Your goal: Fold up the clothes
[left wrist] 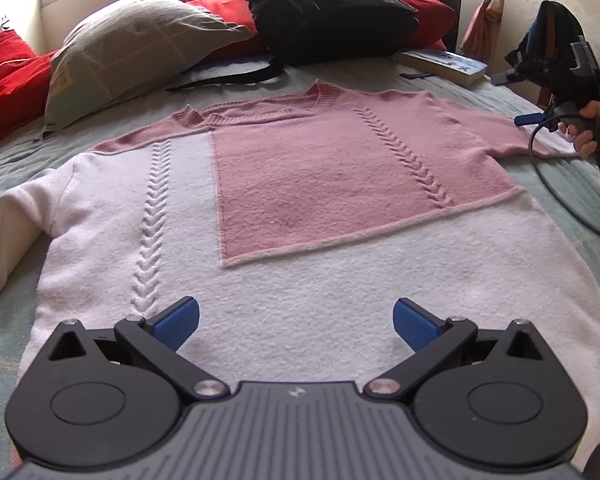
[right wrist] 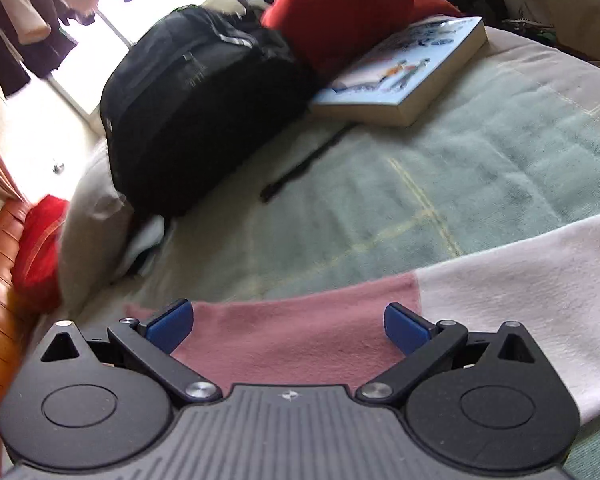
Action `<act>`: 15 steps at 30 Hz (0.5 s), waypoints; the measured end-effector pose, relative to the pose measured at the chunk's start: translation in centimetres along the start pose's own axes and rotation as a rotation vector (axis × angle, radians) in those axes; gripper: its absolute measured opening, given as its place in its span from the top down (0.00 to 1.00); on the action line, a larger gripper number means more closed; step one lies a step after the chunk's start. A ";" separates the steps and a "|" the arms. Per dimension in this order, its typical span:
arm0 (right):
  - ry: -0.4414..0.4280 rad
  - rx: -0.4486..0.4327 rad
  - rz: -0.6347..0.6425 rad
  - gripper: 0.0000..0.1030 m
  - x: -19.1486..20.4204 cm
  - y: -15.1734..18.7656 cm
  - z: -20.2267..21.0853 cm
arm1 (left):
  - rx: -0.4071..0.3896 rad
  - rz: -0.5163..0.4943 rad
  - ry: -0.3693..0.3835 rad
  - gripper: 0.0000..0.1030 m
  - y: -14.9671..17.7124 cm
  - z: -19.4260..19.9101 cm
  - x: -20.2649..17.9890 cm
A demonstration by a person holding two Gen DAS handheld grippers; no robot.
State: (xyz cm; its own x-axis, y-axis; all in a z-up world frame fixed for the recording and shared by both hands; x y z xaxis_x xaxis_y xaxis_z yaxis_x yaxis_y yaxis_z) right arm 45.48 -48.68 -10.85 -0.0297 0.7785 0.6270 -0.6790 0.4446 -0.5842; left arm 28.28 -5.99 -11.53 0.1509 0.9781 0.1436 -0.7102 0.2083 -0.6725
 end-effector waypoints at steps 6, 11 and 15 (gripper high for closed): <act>0.064 0.033 0.088 0.00 -0.2 0.7 -0.6 | 0.022 -0.045 -0.002 0.01 0.1 -0.2 -1.0; 0.061 0.027 0.083 0.00 -1.2 0.4 0.1 | 0.028 -0.066 -0.024 0.01 -0.3 0.0 -1.5; 0.059 0.015 0.093 0.00 -1.8 0.2 1.0 | 0.029 -0.088 -0.038 0.01 -0.8 0.1 -2.4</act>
State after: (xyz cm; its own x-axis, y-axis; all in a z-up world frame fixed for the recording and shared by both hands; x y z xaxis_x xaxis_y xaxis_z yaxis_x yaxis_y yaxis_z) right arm 44.67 -50.41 -11.64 -0.0498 0.8408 0.5390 -0.6862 0.3633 -0.6302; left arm 28.40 -8.48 -11.30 0.1876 0.9552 0.2291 -0.7150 0.2927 -0.6349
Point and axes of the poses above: each gripper's, at about its wrist camera, not at the fingertips, and z roughly against the way its jaws point, x to its left, y to its underside, the point moved 6 cm from there along -z, roughly the way its jaws point, and after that the axes turned 11 degrees about -y, right-handed, at the moved point
